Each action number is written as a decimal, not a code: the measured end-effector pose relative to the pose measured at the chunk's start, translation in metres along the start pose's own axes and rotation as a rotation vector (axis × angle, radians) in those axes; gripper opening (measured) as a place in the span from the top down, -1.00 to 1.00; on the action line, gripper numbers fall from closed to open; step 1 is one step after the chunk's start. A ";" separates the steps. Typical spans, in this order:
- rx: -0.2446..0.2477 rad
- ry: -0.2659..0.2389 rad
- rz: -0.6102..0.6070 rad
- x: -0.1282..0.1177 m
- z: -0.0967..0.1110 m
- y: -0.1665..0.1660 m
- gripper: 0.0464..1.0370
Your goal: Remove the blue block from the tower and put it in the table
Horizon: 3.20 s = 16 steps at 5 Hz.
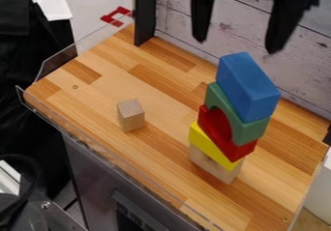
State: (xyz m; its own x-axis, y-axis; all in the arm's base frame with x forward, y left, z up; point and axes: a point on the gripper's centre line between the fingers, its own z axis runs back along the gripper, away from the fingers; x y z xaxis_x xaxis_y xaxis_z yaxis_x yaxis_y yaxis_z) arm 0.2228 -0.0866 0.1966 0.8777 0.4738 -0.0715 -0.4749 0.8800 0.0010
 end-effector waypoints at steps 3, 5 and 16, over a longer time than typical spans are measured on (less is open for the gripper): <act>0.011 -0.012 0.104 -0.004 -0.017 -0.010 -0.92; -0.056 -0.086 0.205 0.005 -0.013 -0.009 -0.92; -0.183 -0.075 0.524 0.050 -0.021 0.013 -0.05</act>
State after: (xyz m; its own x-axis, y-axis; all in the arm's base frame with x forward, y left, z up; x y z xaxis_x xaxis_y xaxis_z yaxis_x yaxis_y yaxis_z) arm 0.2595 -0.0522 0.1723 0.5206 0.8530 -0.0373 -0.8461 0.5095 -0.1564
